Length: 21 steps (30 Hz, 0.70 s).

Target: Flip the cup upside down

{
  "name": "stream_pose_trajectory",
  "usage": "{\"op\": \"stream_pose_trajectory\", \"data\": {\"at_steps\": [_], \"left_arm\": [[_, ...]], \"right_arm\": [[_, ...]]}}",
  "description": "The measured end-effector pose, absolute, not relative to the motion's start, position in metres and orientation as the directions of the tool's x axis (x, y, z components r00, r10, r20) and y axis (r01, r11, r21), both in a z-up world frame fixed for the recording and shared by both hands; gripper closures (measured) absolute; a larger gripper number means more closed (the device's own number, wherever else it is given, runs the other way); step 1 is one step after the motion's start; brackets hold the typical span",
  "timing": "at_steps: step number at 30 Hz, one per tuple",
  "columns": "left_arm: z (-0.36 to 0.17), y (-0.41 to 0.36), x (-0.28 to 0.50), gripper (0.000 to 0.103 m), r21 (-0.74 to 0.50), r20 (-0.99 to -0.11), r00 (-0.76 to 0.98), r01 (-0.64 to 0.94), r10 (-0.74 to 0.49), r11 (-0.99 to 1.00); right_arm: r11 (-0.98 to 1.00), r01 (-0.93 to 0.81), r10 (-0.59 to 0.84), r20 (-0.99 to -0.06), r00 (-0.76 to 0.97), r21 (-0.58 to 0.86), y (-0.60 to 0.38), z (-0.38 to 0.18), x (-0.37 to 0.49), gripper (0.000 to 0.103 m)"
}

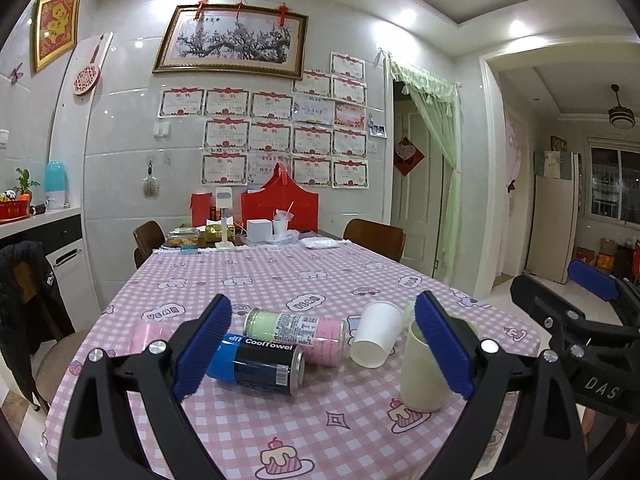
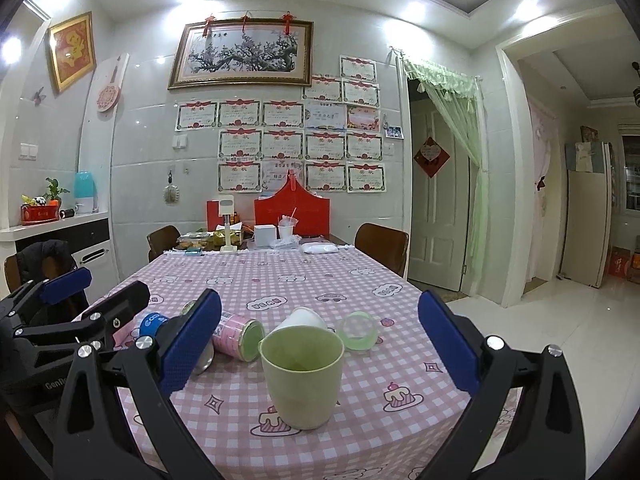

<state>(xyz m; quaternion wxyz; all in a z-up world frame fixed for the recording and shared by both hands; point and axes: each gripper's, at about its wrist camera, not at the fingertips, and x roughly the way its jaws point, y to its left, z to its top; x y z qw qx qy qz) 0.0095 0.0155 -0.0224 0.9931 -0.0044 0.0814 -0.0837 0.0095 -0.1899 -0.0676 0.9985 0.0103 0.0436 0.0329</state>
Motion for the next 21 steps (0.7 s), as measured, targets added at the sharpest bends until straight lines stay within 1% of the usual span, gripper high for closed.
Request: {"op": "stream_pose_trajectory", "data": {"at_steps": [21], "left_arm": [[-0.023, 0.016, 0.0071, 0.011, -0.014, -0.152, 0.976, 0.158, -0.158, 0.987]], "right_arm": [[0.998, -0.053, 0.056, -0.084, 0.995, 0.026, -0.1909, -0.0709, 0.008, 0.008]]}}
